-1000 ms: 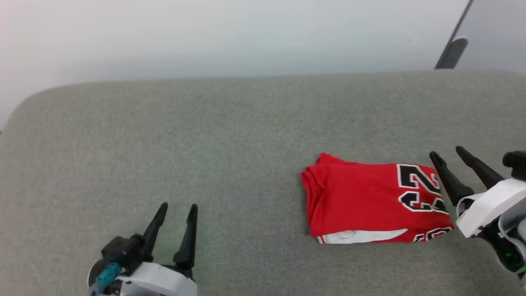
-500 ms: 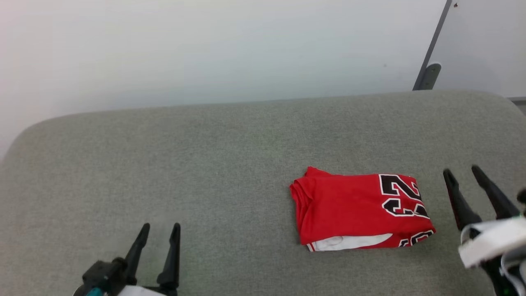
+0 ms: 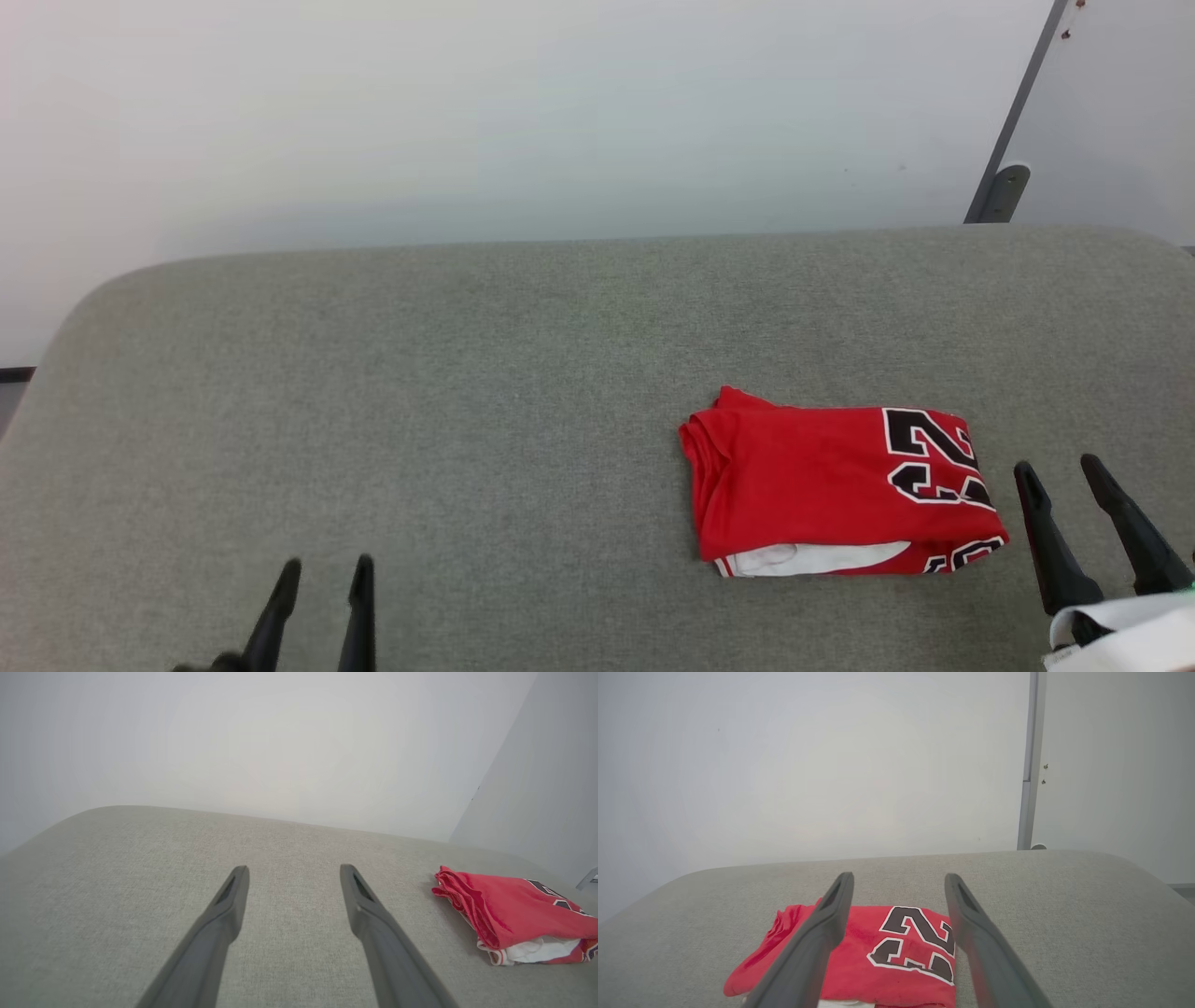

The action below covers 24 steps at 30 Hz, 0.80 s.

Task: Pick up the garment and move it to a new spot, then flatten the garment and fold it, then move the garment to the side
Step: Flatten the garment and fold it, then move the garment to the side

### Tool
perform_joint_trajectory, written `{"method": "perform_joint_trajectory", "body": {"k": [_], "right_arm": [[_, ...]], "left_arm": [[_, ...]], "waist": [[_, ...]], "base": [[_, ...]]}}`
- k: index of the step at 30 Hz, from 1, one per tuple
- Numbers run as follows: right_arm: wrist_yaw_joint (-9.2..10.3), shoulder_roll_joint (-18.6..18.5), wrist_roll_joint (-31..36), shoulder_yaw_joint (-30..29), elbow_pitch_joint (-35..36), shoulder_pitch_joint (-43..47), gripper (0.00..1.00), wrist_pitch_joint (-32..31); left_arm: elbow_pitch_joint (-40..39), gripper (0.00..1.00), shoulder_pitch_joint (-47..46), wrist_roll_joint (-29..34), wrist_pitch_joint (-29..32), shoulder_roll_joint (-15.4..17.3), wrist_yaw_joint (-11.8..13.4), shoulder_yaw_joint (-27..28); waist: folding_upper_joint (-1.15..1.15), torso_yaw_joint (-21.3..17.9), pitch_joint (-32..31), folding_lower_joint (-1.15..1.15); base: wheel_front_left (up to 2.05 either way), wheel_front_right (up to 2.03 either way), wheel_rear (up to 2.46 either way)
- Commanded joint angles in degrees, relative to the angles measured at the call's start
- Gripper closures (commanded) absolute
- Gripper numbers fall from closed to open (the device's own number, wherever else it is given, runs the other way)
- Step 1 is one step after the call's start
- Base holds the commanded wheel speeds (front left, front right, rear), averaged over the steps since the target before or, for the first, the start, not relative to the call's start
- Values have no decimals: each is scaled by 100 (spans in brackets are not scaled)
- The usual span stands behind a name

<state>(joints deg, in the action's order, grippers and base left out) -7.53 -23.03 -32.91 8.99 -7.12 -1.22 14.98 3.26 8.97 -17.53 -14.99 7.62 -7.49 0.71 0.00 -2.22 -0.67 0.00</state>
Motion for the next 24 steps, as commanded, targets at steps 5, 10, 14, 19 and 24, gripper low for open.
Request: {"method": "perform_joint_trajectory", "body": {"k": [5,10,14,19,24], "right_arm": [[10,100,158,-321,320,387,0,24],[10,185,237,-583,531,594,0,24],[10,244,276,-636,629,648,0,24],[10,265,283,-630,672,655,0,24],[10,287,289,-651,678,678,0,24]], "left_arm": [[-337,0,477,106,-23,-143,4,204],[-547,0,698,186,-23,-226,4,248],[-586,0,699,232,-23,-260,4,242],[-620,0,653,256,-23,-287,4,226],[-639,0,640,259,-23,-306,4,214]], "waist": [[0,40,0,0],[0,117,20,0],[0,163,24,0],[0,175,15,0],[0,170,7,0]], "base": [[0,0,0],[0,0,0],[0,0,0],[0,0,0],[0,0,0]]}}
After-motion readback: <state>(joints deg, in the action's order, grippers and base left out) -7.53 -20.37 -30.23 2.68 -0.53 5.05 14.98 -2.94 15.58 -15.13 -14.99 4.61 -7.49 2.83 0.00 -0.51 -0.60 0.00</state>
